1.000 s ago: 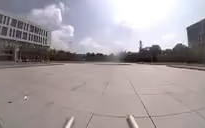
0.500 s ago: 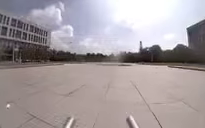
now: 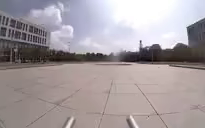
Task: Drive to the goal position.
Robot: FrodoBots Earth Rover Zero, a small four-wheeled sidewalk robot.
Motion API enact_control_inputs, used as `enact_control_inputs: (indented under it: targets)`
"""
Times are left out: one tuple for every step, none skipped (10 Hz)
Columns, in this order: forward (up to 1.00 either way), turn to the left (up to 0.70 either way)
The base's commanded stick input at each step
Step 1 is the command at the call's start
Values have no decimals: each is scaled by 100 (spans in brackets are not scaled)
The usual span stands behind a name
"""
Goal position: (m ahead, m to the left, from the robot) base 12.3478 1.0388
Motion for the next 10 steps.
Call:
enact_control_inputs:
  targets:
    - [70,4]
    - [70,4]
    - [70,4]
    - [70,4]
    - [70,4]
    - [70,4]
    - [70,4]
    - [70,4]
    - [70,4]
    - [70,4]
